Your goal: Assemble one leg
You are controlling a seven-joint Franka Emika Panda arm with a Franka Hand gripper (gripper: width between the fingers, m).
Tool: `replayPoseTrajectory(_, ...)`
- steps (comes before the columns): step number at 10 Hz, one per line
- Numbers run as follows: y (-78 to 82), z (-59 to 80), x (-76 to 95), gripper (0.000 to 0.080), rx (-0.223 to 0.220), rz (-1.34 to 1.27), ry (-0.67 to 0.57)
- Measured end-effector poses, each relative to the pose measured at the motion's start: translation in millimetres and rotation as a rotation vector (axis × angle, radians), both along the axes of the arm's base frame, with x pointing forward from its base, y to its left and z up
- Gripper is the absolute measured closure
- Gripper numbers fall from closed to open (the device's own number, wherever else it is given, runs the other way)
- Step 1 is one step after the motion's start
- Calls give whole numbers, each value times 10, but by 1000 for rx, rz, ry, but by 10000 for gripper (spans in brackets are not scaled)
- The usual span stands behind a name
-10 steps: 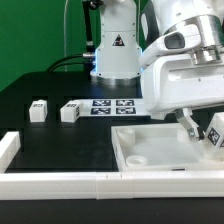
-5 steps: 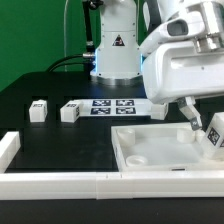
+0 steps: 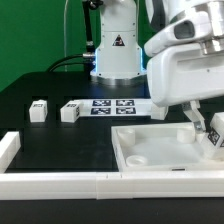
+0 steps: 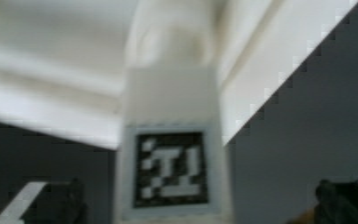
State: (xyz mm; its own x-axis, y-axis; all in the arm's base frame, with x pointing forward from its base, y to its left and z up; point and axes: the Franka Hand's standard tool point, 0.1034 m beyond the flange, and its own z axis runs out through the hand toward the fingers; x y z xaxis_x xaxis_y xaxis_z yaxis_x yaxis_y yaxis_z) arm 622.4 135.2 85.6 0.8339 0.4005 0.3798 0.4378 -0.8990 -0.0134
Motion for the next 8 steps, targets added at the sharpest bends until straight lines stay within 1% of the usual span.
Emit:
replayPoseTrajectory(1,35,-34,-36,150,-5,-20,107)
replayPoseTrajectory(2,52,-34,-62,150,-27,-12,231)
replayPoseTrajectory(3,49,-24,-39,150,-47,-1,315)
replayPoseTrajectory(4,56,-44,-34,150,-53,5,370)
replayPoseTrajectory(5,53,-63,-120,150,-81,22,493)
replayPoseTrajectory(6,56,-73,-107,150,-101,39,577)
replayPoseTrajectory(7,43,-92,-4,150,-94,38,559)
replayPoseTrajectory(8,13,-102,2,150,-92,41,550)
